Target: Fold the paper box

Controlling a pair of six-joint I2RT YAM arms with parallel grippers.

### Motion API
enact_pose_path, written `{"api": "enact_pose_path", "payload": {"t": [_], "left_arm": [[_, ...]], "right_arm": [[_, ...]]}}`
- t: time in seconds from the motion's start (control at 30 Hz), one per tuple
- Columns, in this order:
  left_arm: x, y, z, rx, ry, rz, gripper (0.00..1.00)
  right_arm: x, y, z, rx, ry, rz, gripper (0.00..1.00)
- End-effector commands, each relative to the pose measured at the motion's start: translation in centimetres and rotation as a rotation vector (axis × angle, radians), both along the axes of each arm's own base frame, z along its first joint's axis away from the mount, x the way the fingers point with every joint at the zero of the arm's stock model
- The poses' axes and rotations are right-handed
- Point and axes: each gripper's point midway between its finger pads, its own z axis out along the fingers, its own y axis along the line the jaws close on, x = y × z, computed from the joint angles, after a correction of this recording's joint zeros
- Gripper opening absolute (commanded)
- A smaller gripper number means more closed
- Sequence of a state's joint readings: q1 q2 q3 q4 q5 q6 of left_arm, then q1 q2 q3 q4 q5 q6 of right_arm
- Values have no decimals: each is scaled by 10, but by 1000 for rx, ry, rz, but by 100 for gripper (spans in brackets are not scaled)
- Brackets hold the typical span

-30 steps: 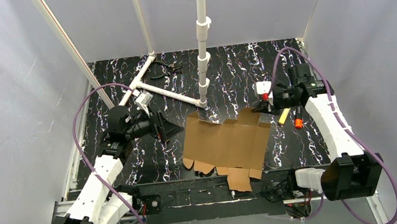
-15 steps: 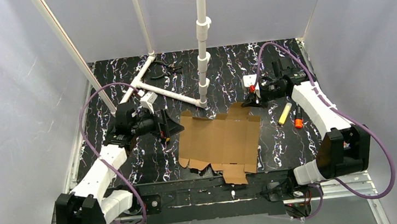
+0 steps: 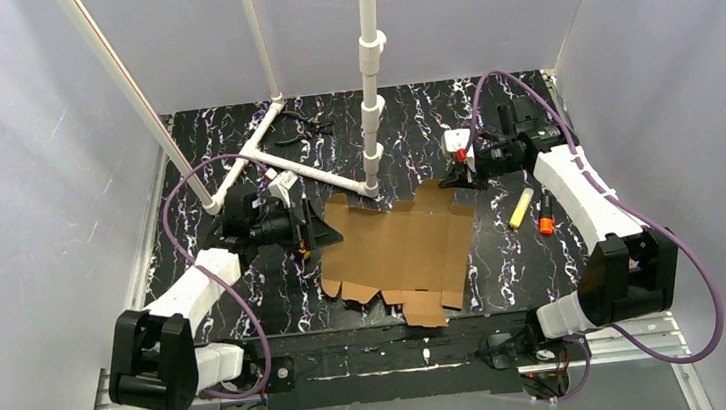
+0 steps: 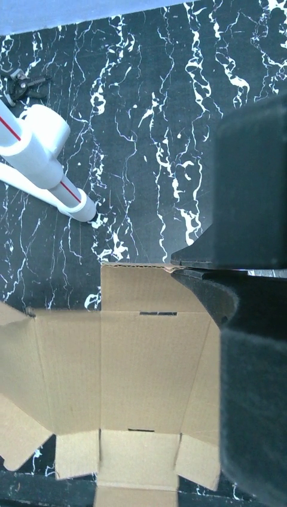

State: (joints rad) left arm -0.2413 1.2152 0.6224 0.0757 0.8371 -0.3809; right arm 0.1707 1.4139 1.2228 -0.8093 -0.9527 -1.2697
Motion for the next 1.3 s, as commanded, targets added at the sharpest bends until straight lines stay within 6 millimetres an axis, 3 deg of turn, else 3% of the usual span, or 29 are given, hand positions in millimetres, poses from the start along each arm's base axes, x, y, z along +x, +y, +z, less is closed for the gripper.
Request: {"api": "enact_pose_path", "payload": {"t": [0.0, 0.3, 0.43, 0.47, 0.57, 0.87, 1.13, 1.27], "left_arm": [[-6, -18, 14, -91, -2, -97, 91], [13, -10, 6, -29, -54, -37, 85], [19, -3, 6, -12, -84, -9, 87], [20, -2, 5, -8, -81, 1, 97], [29, 11, 11, -8, -90, 59, 98], [16, 5, 32, -87, -125, -44, 98], [20, 11, 34, -59, -186, -18, 98], [13, 7, 53, -115, -245, -68, 98]], "right_arm": [[14, 8, 22, 54, -8, -13, 1], [12, 9, 27, 65, 0, -18, 1], [8, 10, 33, 77, -5, -10, 1], [7, 10, 34, 78, -7, -9, 1], [4, 10, 40, 82, -15, -6, 1], [-4, 12, 60, 109, -17, 20, 1], [-11, 13, 75, 118, -35, 35, 1], [-13, 13, 79, 125, -33, 34, 1]]}}
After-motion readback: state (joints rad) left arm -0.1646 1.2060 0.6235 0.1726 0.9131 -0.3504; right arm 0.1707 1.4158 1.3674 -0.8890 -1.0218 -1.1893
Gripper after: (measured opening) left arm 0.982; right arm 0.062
